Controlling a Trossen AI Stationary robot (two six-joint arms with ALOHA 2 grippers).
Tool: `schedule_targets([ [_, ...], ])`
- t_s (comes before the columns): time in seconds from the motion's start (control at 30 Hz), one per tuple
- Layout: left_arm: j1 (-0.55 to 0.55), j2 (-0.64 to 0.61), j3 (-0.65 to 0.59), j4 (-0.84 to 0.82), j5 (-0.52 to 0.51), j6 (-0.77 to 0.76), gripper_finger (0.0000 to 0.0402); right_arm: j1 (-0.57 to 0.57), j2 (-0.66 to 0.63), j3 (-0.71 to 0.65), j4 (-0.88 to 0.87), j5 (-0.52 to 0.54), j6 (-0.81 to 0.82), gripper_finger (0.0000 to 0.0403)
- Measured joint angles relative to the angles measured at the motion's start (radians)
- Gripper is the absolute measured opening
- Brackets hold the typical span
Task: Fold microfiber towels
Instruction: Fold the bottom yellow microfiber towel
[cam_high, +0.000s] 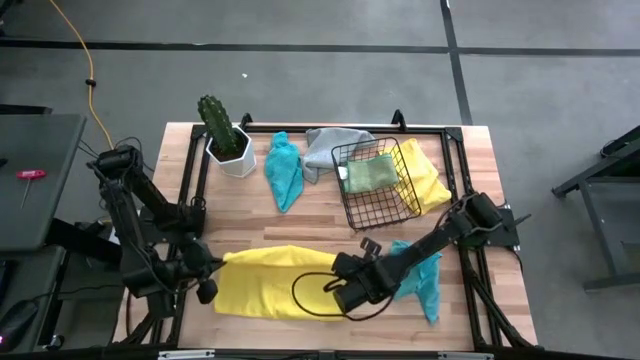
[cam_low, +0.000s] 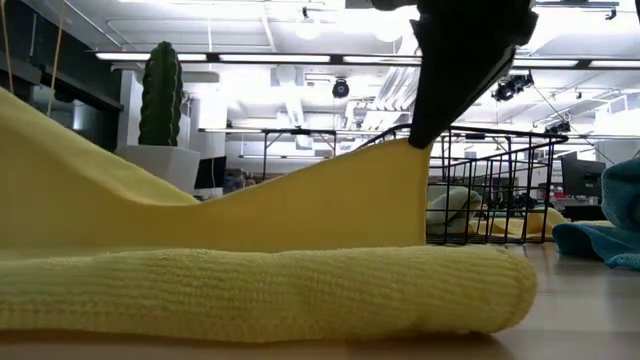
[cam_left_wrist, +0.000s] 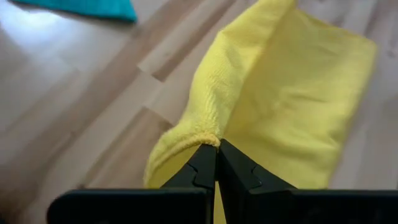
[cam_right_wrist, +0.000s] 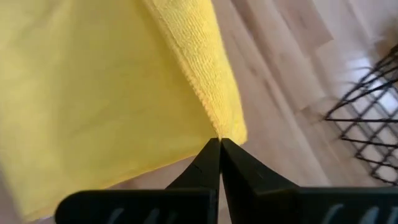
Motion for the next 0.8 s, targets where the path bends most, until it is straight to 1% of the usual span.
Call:
schedule_targets([
  [0.4, -0.042, 0.0, -0.002, 0.143, 0.112, -0.027, 0.0, 0.079, 0.0, -0.001, 0.154, -0.016, -0.001, 0.0],
  [0.47, -0.044, 0.0, -0.002, 0.165, 0.144, -0.027, 0.0, 0.089, 0.0, -0.001, 0.175, -0.018, 0.0, 0.0],
  [0.57, -0.044, 0.0, -0.002, 0.189, 0.188, -0.027, 0.0, 0.103, 0.0, -0.001, 0.197, -0.027, 0.0, 0.0],
  [0.8, -0.043, 0.0, -0.002, 0.203, 0.242, -0.027, 0.0, 0.13, 0.009, -0.002, 0.236, -0.045, 0.002, 0.0],
])
